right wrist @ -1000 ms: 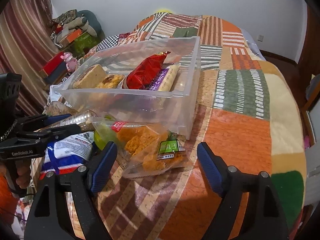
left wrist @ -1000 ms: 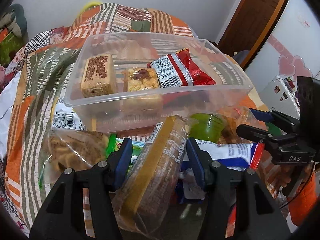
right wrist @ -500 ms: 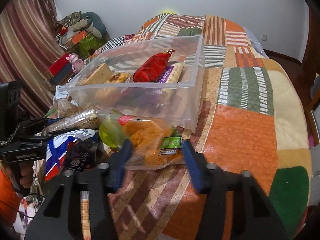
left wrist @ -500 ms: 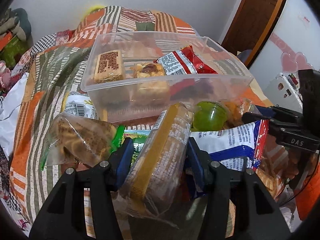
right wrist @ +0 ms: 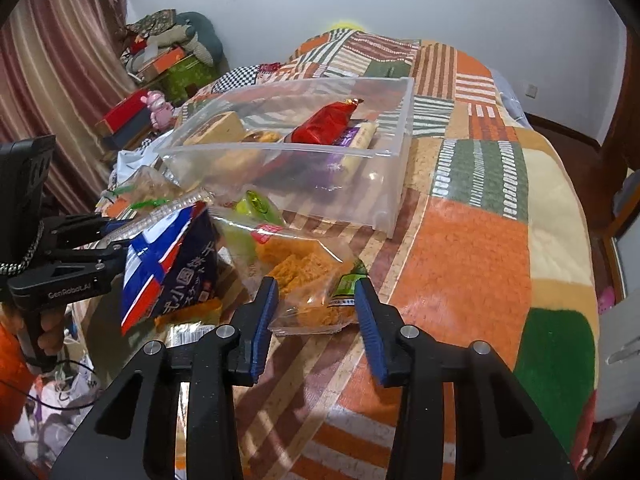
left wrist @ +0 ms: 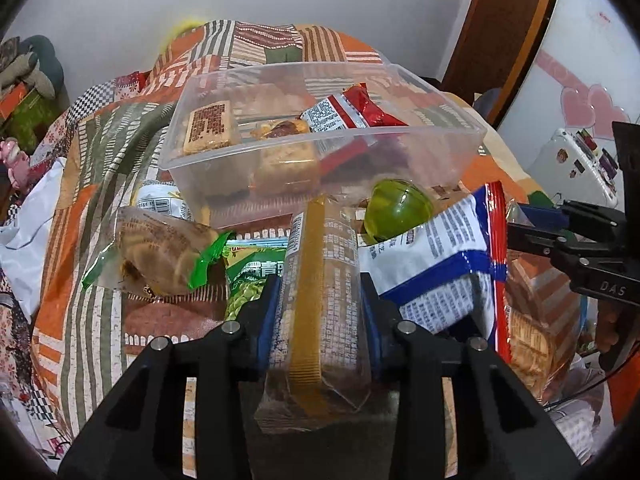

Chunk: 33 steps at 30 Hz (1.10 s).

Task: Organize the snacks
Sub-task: 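Grasp the long biscuit pack with the left tool while the right tool grasps the orange crisps bag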

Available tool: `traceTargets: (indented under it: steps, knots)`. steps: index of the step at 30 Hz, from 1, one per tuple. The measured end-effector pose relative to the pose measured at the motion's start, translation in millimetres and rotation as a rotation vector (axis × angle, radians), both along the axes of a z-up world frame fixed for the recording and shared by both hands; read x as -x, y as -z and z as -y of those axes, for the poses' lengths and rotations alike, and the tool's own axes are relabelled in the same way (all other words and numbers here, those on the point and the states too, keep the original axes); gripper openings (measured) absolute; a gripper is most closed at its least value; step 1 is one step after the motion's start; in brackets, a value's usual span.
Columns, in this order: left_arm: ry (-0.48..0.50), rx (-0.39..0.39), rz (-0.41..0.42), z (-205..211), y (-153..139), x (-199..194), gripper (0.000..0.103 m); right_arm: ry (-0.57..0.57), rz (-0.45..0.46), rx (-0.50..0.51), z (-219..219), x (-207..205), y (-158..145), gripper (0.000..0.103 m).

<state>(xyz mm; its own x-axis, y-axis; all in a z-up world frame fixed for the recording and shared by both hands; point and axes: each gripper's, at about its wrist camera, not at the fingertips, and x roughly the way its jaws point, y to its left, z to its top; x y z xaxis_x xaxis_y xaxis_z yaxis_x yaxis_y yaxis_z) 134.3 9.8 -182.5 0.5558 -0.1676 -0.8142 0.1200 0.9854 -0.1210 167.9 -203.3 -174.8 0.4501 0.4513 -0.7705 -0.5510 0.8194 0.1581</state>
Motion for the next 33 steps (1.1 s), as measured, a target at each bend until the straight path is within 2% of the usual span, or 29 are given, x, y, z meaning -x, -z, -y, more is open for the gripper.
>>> traceTargets:
  steps: [1,3,4,10,17,19,22,23,26,33]
  knots:
    - [0.0,-0.001,-0.003,0,1,-1,0.037,-0.003,-0.002,0.002,-1,-1,0,0.045]
    - [0.002,-0.006,-0.012,2,3,-5,0.039,0.007,-0.006,0.009,-4,-4,3,0.062]
    - [0.004,-0.009,-0.009,3,4,-6,0.039,0.011,-0.004,0.008,-5,-5,4,0.064]
    - [0.017,-0.05,0.004,15,8,-16,0.04,0.028,-0.013,0.018,-15,-19,15,0.064]
    - [-0.005,-0.013,-0.011,10,14,-26,0.041,0.043,-0.009,0.009,-15,-26,15,0.067]
    - [-0.012,-0.011,0.0,10,15,-29,0.041,0.044,-0.012,-0.001,-14,-28,15,0.067]
    - [-0.013,-0.002,0.014,10,16,-28,0.038,0.05,-0.007,-0.015,-12,-26,16,0.062]
    - [-0.011,-0.004,0.019,10,16,-27,0.037,0.047,-0.001,-0.023,-11,-24,15,0.057]
    - [-0.004,-0.017,0.027,13,14,-22,0.037,0.042,0.008,-0.024,-9,-19,12,0.054]
    - [-0.005,0.019,0.039,8,2,-9,0.036,0.047,0.03,-0.019,-2,-8,5,0.047]
